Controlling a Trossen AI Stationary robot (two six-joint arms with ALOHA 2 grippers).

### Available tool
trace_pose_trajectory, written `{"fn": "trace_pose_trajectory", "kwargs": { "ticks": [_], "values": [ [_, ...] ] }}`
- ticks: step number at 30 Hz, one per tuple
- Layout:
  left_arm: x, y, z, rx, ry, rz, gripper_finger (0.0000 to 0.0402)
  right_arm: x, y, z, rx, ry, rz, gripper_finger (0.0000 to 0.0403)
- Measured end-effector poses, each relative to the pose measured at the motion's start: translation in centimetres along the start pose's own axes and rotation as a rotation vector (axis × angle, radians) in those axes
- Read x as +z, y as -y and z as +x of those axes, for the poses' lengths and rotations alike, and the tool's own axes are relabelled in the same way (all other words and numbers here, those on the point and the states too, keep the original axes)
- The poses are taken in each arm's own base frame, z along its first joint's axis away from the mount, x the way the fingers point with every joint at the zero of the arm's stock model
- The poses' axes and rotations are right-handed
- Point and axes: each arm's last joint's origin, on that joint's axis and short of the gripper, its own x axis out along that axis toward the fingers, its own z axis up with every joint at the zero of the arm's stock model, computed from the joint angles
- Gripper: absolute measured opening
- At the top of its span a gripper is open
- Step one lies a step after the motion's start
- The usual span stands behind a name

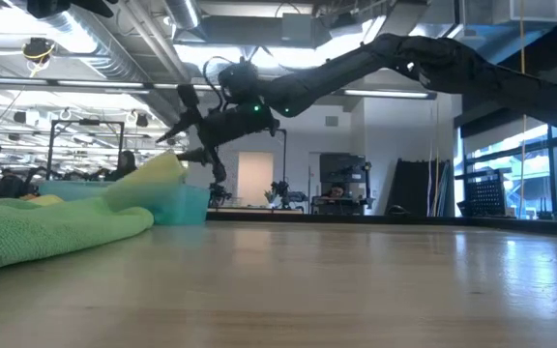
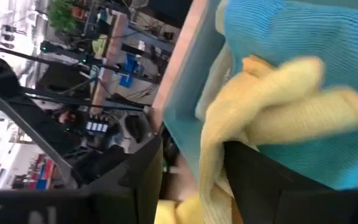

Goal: Fold microfiber towels
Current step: Stack the folded right yellow microfiber cloth on top of the blue microfiber cloth in the blue bin

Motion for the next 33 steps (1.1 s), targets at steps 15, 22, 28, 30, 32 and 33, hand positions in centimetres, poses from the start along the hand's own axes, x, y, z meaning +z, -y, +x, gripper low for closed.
{"fn": "trace_pose_trajectory", "kwargs": {
  "ticks": [15, 22, 28, 30, 32, 33],
  "values": [
    [0.0, 0.0, 0.0, 0.001, 0.001, 0.000, 0.0094, -0.1, 1.0, -0.2, -0.064, -0.057, -0.020, 0.0036],
    [0.0, 0.0, 0.0, 0.001, 0.002, 0.000, 0.0094, 1.8, -2.3, -0.6, 0.241, 0.181, 0.017, 0.0008],
    [0.0, 0.0, 0.0, 0.001, 0.002, 0.000, 0.0094, 2.3, -3.0, -1.0, 0.317, 0.216, 0.051, 0.0007],
    [0.0, 0.0, 0.0, 0.001, 0.002, 0.000, 0.0094, 1.7, -1.7, -0.5, 0.186, 0.141, 0.088, 0.0006],
    [0.0, 0.0, 0.0, 0.001, 0.002, 0.000, 0.0094, 0.6, 0.0, -0.2, -0.003, 0.063, 0.120, 0.0007],
    [0.0, 0.0, 0.0, 0.001, 0.002, 0.000, 0.0094, -0.1, 0.9, -0.1, -0.107, 0.028, 0.126, 0.0009]
  ]
}}
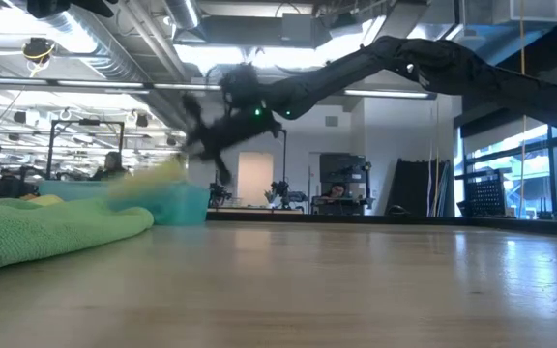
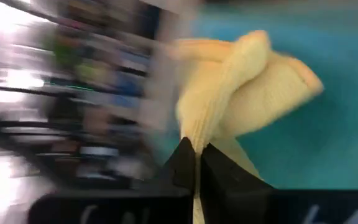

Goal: Fold microfiber towels
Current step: Stack the folded right yellow microfiber cloth on top of the blue microfiber cloth in the blue bin

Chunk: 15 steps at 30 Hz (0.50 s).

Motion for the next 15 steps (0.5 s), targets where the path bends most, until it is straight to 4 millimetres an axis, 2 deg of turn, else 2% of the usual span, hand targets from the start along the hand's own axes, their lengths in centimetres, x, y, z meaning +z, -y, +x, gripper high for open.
{"fn": "trace_pose_trajectory", "kwargs": {
  "ticks": [3, 12, 15],
  "values": [
    [0.0, 0.0, 0.0, -0.004, 0.002, -0.004, 0.0094, -1.1, 2.1, 0.3, -0.185, -0.046, -0.030, 0.0014],
    [0.1, 0.2, 0.0, -0.020, 0.009, -0.017, 0.0094, -0.9, 2.3, 0.9, -0.139, -0.023, -0.017, 0.0018],
    [0.1, 0.2, 0.0, -0.021, 0.010, -0.017, 0.0094, -0.8, 2.1, 0.9, -0.114, -0.013, -0.051, 0.0036]
  ]
}}
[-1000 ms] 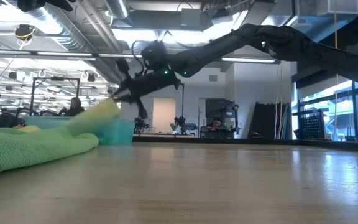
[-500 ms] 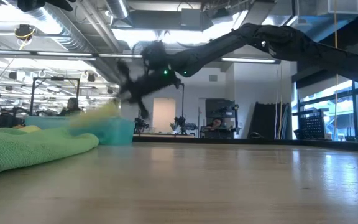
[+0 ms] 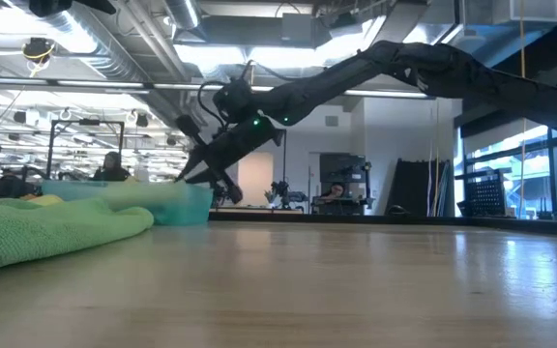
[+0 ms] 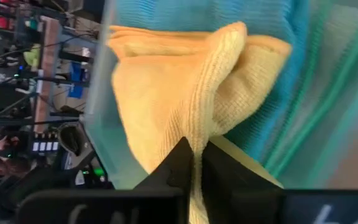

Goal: Fold microfiber towels
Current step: Stack the folded right yellow microfiber cloth on top of the blue microfiber cloth in the blue bin

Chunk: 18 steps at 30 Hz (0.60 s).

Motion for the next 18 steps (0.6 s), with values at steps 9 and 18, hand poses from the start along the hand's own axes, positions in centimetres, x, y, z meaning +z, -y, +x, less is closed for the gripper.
{"fn": "trace_pose_trajectory", "kwargs": {
  "ticks": [9, 18],
  "values": [
    [0.0, 0.0, 0.0, 0.000, 0.000, 0.001, 0.0094, 0.4, -0.1, -0.2, 0.025, -0.004, 0.062, 0.0144],
    [0.0, 0.0, 0.0, 0.001, -0.001, 0.002, 0.0094, 2.2, -1.7, -1.4, 0.185, -0.057, 0.076, 0.0192]
  ]
}}
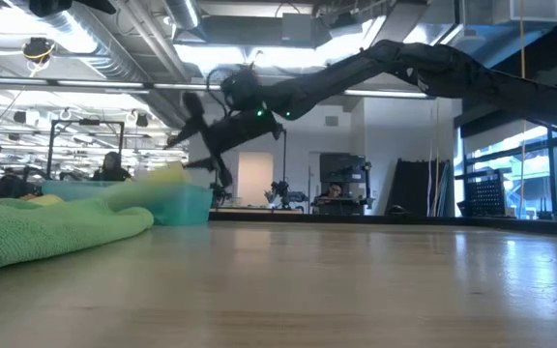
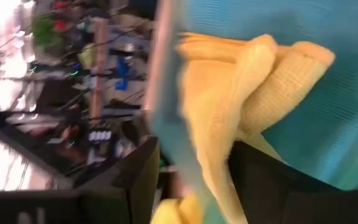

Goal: Fold microfiber towels
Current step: Stack the folded right yellow microfiber cloth on top of the blue microfiber cloth in the blue bin, then fold the green microfiber cloth

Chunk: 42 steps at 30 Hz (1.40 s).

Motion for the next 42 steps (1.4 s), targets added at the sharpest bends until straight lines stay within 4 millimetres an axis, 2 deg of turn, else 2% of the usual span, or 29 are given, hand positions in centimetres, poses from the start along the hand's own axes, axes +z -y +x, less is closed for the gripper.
{"fn": "trace_pose_trajectory", "kwargs": {
  "ticks": [5, 9, 12, 16, 21, 24, 27, 29, 35, 42],
  "values": [
    [-0.1, -0.2, 0.0, 0.025, 0.003, 0.021, 0.0094, 1.3, -0.5, -1.7, 0.067, -0.165, -0.065, 0.0193],
    [0.0, -0.4, 0.0, 0.053, 0.035, 0.027, 0.0094, 1.6, -0.3, -3.6, 0.037, -0.337, -0.114, 0.0189],
    [0.1, -0.4, 0.0, 0.065, 0.056, 0.027, 0.0094, 1.7, -0.8, -5.4, -0.012, -0.387, -0.190, 0.0186],
    [0.1, -0.4, 0.0, 0.079, 0.079, 0.025, 0.0094, 2.1, -2.3, -7.5, -0.026, -0.377, -0.308, 0.0185],
    [0.1, -0.9, 0.3, 0.153, 0.098, -0.004, 0.0094, 2.7, -6.0, -10.4, -0.016, -0.262, -0.520, 0.0184],
    [0.1, -0.9, 0.7, 0.199, 0.098, -0.032, 0.0094, 2.0, -8.0, -11.2, -0.056, -0.183, -0.663, 0.0184],
    [0.1, -0.7, 1.0, 0.210, 0.099, -0.046, 0.0094, 0.9, -8.5, -10.6, -0.147, -0.122, -0.758, 0.0184],
    [0.1, -0.6, 1.2, 0.217, 0.098, -0.057, 0.0094, 0.6, -7.7, -9.8, -0.193, -0.123, -0.756, 0.0184],
    [0.0, -0.4, 1.4, 0.218, 0.085, -0.085, 0.0094, 0.5, -3.2, -6.6, -0.260, -0.175, -0.543, 0.0180],
    [-0.2, -0.4, 1.5, 0.201, 0.046, -0.109, 0.0094, 0.0, -1.7, -4.4, -0.211, -0.177, -0.499, 0.0180]
  ]
}}
